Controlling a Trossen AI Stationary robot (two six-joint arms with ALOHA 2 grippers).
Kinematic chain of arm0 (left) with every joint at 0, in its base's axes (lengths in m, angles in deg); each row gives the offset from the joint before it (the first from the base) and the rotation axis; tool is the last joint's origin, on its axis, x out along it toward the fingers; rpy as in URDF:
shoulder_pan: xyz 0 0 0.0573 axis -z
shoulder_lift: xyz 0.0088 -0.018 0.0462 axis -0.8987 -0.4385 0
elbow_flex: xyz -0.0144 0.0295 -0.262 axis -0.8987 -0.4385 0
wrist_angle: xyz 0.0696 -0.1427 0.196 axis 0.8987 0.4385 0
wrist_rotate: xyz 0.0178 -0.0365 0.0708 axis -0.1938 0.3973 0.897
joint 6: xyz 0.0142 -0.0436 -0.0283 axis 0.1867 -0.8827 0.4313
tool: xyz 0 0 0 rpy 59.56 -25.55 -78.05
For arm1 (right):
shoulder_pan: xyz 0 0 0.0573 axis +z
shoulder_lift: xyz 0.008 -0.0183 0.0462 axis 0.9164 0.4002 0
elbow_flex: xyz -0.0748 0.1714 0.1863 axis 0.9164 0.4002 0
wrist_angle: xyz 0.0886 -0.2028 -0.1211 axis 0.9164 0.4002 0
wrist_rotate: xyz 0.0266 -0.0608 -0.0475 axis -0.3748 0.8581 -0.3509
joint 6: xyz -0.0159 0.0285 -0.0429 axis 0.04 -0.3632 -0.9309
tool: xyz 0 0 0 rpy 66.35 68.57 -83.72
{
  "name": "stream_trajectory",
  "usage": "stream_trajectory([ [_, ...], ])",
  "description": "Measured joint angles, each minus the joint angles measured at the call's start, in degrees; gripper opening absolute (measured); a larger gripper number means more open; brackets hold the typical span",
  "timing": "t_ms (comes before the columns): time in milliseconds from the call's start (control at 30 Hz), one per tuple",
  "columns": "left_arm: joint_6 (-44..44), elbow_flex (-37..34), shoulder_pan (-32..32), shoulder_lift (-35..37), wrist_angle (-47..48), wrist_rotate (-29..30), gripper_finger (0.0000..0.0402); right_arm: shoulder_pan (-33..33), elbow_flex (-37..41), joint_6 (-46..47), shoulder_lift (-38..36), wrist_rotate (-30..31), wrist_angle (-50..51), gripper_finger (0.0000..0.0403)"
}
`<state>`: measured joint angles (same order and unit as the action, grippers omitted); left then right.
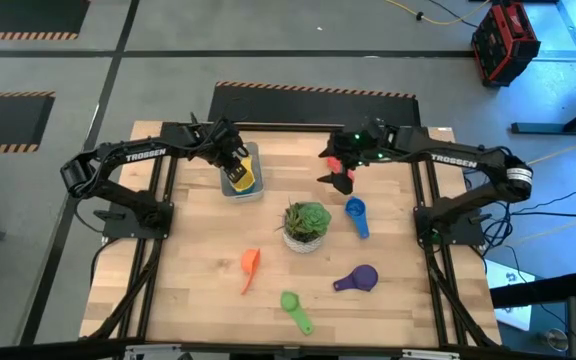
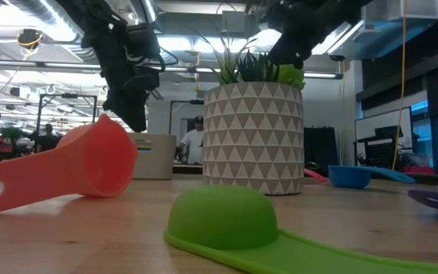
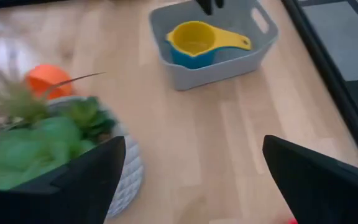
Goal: Nest measuring cups in basket
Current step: Stack the violet measuring cup on top of the yellow measuring cup in the gray bin
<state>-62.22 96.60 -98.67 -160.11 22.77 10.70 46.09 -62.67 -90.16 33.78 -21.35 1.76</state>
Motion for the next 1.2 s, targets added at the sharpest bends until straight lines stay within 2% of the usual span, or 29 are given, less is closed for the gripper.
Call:
stream_trajectory([
  [400,0.0,0.0,0.0,0.0,0.0,0.0,0.0122,10.6,-0.1,14.9,-2.0,-0.2,15.6,0.0384],
  [800,0.0,0.0,0.0,0.0,0.0,0.0,0.0122,25.7,-0.1,30.9,-1.9,-1.1,23.3,0.0385],
  [1200,0.0,0.0,0.0,0.0,0.0,0.0,0.0122,40.0,0.0,39.9,-1.9,9.2,23.7,0.0385],
])
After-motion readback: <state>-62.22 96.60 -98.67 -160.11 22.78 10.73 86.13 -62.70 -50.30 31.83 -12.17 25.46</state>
